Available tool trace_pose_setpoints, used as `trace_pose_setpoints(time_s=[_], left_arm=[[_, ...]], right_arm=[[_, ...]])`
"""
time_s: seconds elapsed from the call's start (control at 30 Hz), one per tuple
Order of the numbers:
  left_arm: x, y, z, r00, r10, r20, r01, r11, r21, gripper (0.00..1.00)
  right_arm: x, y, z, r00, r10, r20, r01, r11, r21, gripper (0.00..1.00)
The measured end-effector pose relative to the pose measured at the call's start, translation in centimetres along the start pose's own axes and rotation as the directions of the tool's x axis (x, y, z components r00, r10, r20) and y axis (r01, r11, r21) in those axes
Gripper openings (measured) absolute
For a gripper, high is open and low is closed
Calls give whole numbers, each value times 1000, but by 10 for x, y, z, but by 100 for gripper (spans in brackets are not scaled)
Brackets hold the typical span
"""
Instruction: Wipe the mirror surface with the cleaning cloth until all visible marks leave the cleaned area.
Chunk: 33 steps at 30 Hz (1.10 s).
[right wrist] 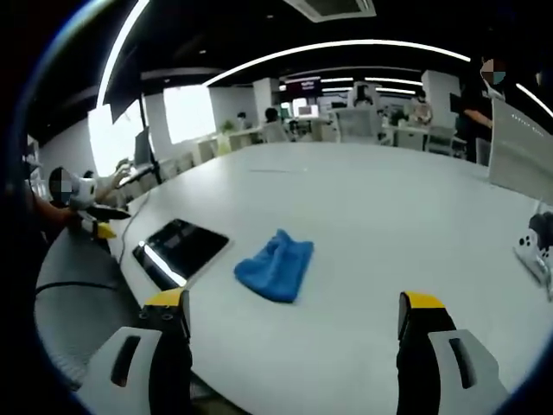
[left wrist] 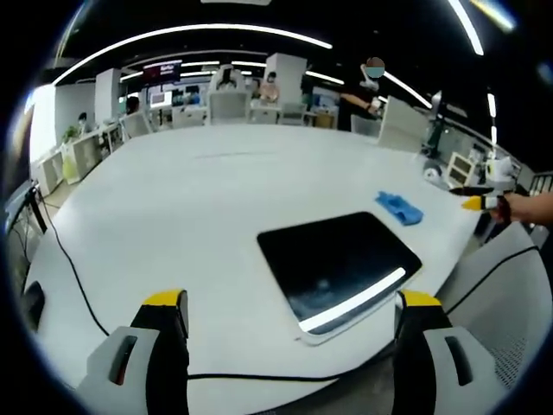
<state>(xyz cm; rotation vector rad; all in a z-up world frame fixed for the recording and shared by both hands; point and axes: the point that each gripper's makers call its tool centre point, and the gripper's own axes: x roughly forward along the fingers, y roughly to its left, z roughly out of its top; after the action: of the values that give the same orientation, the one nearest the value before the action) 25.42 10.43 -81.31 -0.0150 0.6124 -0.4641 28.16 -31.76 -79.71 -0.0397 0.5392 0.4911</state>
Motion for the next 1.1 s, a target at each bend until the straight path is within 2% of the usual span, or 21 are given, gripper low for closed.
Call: trace_pose_setpoints(time_s=[0.17, 0.23, 0.37, 0.47, 0.57, 0.7, 0.77, 0.9, 1.1], left_arm=[[3, -4, -3, 1000, -20, -20, 21, 1000, 20, 99], [3, -8, 0, 999, -41, -10, 41, 999, 25, 99], [2, -1, 0, 1000, -14, -1, 14, 1000, 19, 99], [0, 4, 1, 1000, 14, 9, -13, 1000, -11, 99], [-1, 2, -5, 1000, 18, -25, -18, 1000, 1, 99], [0, 2, -2, 1000, 10, -5, -10, 1000, -1, 99], [2, -4, -2, 1000, -28, -9, 28, 1000, 8, 99], [4, -5, -2, 999, -32, -8, 32, 999, 17, 99], [4, -4, -1, 1000, -25, -5, 26, 1000, 14, 99]], right_arm=[[3, 4, 0, 1000, -7, -3, 7, 1000, 12, 100], [4, 5, 0, 1000, -8, 2, 8, 1000, 13, 100], [5, 14, -7, 999, 25, -24, -25, 1000, -6, 100], [6, 10, -10, 999, 23, -35, -23, 1000, -9, 100], [3, 6, -1, 1000, 9, -9, -9, 1000, 12, 100], [-1, 4, -6, 1000, -5, -12, 5, 1000, 7, 100], [-2, 3, -10, 1000, -11, -20, 11, 1000, 7, 100], [1, 2, -17, 999, -9, -47, 8, 1000, -19, 100], [3, -1, -7, 1000, -19, -21, 19, 1000, -1, 100]])
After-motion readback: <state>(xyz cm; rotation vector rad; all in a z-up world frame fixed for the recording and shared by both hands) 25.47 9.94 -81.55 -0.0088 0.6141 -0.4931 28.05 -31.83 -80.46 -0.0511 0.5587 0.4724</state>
